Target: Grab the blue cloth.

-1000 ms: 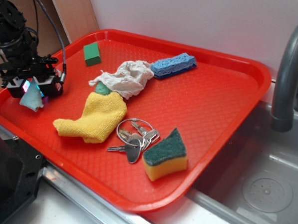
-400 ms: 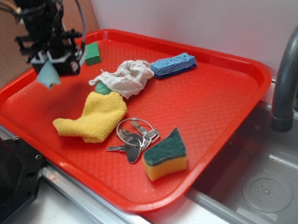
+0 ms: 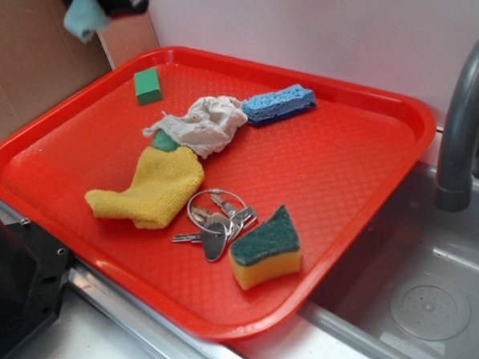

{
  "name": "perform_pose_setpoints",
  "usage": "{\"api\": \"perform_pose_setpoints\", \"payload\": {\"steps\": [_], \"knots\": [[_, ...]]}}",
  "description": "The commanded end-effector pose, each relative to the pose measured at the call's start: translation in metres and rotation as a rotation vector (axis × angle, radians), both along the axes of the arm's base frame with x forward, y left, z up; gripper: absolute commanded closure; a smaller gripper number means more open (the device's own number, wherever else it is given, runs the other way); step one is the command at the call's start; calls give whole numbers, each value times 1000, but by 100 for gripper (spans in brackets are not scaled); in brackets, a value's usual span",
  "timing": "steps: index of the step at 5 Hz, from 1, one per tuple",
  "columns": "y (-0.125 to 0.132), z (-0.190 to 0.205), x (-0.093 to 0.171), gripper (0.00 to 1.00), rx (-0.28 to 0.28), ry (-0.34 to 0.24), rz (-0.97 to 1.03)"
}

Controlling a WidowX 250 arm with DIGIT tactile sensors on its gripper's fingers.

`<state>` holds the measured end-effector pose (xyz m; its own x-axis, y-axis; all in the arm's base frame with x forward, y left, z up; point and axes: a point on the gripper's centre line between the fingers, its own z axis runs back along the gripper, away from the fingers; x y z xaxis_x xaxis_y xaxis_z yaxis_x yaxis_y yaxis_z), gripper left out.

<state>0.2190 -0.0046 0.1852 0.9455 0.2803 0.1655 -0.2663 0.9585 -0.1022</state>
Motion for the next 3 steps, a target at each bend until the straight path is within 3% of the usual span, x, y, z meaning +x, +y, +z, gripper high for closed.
{"api": "perform_pose_setpoints", "payload": {"steps": [1, 3], "knots": [[16, 28, -45, 100, -30, -71, -16], [17, 8, -56, 100, 14, -9, -9]]}}
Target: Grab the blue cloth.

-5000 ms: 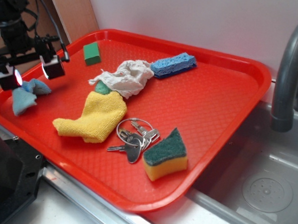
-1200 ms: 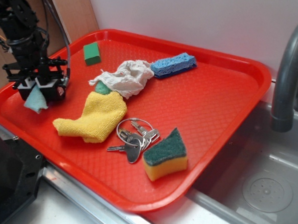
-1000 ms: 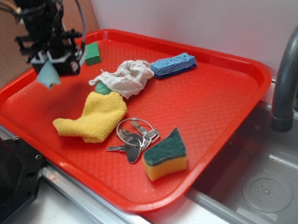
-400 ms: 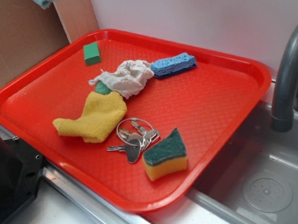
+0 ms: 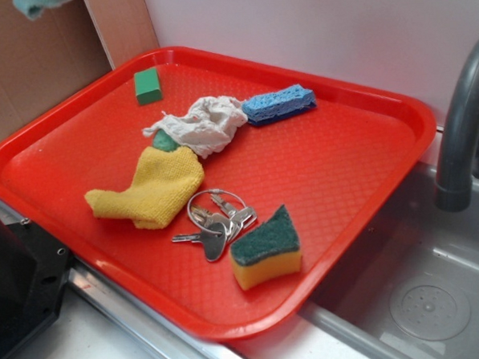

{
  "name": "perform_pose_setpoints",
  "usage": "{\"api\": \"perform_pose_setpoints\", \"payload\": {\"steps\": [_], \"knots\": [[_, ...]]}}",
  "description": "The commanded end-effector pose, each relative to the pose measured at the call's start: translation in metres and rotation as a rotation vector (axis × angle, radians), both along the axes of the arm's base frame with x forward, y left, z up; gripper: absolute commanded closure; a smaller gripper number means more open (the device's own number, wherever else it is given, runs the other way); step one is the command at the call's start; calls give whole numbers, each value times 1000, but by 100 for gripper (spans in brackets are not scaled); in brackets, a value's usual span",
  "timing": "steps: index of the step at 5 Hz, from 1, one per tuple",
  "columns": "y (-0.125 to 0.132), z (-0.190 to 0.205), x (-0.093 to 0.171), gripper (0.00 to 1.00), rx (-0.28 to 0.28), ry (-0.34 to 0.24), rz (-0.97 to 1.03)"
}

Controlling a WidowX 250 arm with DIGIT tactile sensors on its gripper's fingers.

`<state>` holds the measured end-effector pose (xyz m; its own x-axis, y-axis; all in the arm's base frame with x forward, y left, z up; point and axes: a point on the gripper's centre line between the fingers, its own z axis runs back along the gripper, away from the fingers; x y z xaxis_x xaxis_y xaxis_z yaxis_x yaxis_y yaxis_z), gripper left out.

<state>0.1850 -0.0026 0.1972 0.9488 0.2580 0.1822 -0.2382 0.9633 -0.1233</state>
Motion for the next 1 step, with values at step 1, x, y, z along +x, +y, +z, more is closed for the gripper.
{"api": "perform_pose_setpoints", "payload": {"steps": [1], "knots": [[17, -5, -29, 100, 31, 0, 34]]}}
